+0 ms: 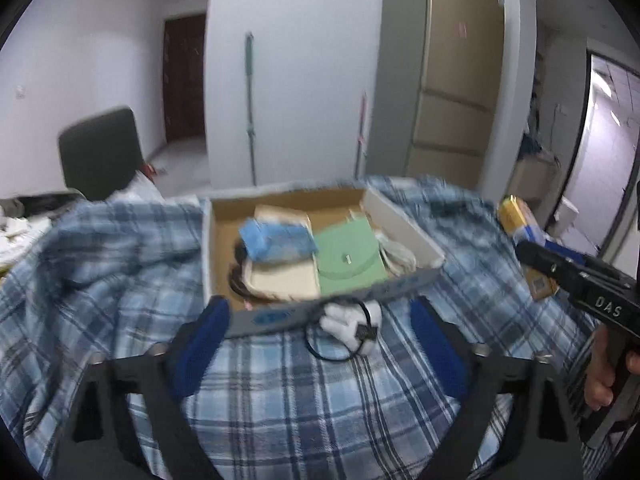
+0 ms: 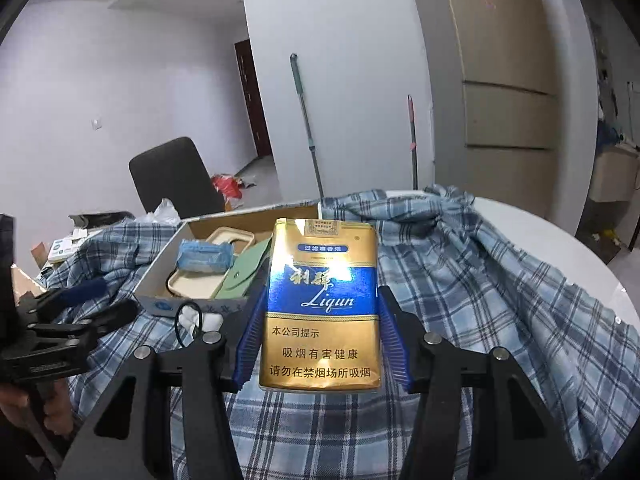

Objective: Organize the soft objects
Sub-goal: 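Lift the cigarette pack with the right gripper while the left gripper grasps the white hair tie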

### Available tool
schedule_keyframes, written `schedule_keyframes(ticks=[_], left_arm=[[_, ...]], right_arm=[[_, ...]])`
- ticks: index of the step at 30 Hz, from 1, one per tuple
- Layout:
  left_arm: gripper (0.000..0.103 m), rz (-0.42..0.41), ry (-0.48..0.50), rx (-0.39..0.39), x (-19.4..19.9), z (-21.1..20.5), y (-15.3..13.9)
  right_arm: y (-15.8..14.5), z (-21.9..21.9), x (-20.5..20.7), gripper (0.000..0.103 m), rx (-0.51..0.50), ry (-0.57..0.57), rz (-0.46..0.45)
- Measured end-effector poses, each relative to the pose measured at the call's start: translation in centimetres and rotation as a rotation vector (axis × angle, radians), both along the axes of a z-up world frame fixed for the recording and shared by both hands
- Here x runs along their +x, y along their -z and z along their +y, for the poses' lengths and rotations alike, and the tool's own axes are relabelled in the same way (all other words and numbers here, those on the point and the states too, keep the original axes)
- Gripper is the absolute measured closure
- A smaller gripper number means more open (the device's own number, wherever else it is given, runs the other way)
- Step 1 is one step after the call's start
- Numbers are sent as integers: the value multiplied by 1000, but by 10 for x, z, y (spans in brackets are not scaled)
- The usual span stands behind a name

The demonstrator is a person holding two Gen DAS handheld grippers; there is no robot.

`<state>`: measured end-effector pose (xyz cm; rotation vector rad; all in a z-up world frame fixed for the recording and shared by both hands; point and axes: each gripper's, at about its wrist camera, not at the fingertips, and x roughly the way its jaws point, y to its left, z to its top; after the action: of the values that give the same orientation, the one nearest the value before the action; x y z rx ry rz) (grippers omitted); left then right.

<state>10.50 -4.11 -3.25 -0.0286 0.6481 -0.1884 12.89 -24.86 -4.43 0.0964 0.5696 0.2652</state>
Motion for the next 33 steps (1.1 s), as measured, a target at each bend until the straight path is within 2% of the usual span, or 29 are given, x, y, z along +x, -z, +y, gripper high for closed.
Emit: schedule_keyframes(ticks=[2, 7, 11, 14, 16, 18, 26, 27, 29, 30, 33], left_arm=[[27, 66, 35, 15, 11, -9, 9], [28, 142, 101, 68, 29, -30, 20], [35, 194, 167, 130, 41, -45, 33], [36, 230, 203, 137, 46, -49, 40], [36, 247, 206, 134, 50, -48, 43], [45, 268, 190, 145, 56, -46, 47], [46, 306, 156, 132, 73, -42, 53], [61, 310, 157, 125, 75, -41, 54], [69, 311, 148, 107, 75, -38, 55], [78, 303, 146, 97, 74, -36, 55], [79, 271, 157, 70, 63, -30, 44]], right_arm=[[2, 3, 2, 50, -9, -13, 10], [2, 8, -4, 50, -31, -26, -5], [4, 5, -4, 50, -26, -25, -6], [5, 3, -4, 50, -17, -26, 8], [6, 3, -2, 50, -14, -31, 22], [8, 4, 0, 50, -13, -33, 36], [8, 7, -2, 50, -22, -57, 45], [9, 7, -2, 50, -24, -59, 47], [10, 9, 0, 50, -26, -71, 54], [10, 10, 0, 50, -28, -78, 59], [10, 12, -1, 50, -33, -84, 53]])
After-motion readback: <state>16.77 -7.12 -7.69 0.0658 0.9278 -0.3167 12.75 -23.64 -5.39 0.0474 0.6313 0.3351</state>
